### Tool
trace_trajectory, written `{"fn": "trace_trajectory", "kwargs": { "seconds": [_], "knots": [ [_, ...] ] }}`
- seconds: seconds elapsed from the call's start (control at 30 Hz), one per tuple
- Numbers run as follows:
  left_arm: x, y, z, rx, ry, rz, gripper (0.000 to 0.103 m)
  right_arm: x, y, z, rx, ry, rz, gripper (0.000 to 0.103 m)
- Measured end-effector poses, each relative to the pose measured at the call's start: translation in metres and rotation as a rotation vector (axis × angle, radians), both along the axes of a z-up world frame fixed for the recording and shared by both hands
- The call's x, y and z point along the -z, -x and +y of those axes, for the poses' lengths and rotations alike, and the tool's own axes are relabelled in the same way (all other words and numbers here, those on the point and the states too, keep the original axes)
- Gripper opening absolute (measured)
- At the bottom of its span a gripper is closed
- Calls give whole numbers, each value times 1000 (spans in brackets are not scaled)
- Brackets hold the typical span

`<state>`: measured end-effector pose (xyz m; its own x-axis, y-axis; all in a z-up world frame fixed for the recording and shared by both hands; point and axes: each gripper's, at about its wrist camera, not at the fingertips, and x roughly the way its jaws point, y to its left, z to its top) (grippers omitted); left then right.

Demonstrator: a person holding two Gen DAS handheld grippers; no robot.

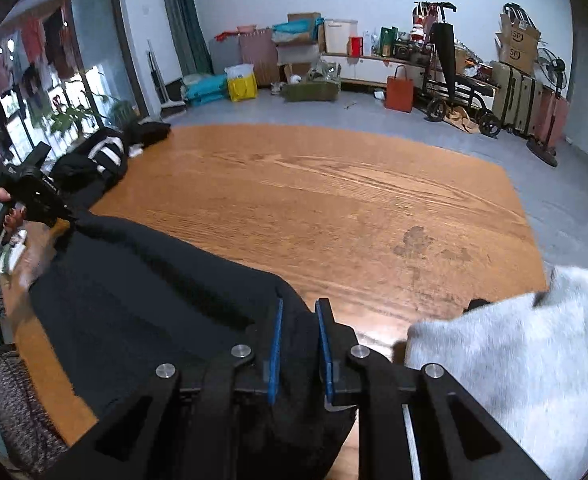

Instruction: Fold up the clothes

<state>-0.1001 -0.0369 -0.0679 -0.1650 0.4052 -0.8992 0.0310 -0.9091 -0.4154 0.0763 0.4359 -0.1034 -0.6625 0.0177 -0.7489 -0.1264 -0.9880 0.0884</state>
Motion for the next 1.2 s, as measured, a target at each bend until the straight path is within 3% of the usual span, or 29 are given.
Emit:
{"fn": "trace_trajectory", "kwargs": {
  "seconds": [0.07,0.17,0.3,0.4,0.6,0.8,0.83,0.87,0.9,0.93,0.97,1.1,1.13,1.2],
  "knots": [
    [-12,27,-23,8,-53,31,3,-5,-17,-4,2,12,21,17],
    [-24,23,-28,19,-117,77,3,-10,-43,-8,-10,43,46,17],
    [-47,-34,-76,16,-207,133,3,-14,-79,-14,-18,66,76,17],
    [-38,-59,-98,5,-238,128,3,-11,-103,-18,-20,94,85,17],
    [21,-69,-109,-34,-176,-3,3,28,-127,-29,-21,152,-5,17],
    [36,-74,-109,-66,-106,-23,6,56,-135,-32,-5,168,-75,21],
    [37,-72,-109,-74,-68,-28,11,57,-137,-33,-3,166,-83,25],
    [38,-70,-109,-82,-31,-32,27,57,-138,-33,0,164,-92,35],
    [37,-69,-110,-93,3,-27,35,55,-141,-33,4,157,-96,42],
    [29,-70,-115,-108,28,0,48,51,-144,-33,8,148,-98,51],
    [21,-72,-119,-124,53,28,49,45,-146,-31,11,139,-94,52],
    [-30,-82,-118,-133,66,225,49,10,-153,-18,25,139,-7,53],
    [-40,-85,-108,-104,78,284,49,1,-151,-15,29,157,34,53],
    [-53,-96,-67,5,161,427,39,-9,-140,-14,62,176,83,51]
  ]
}}
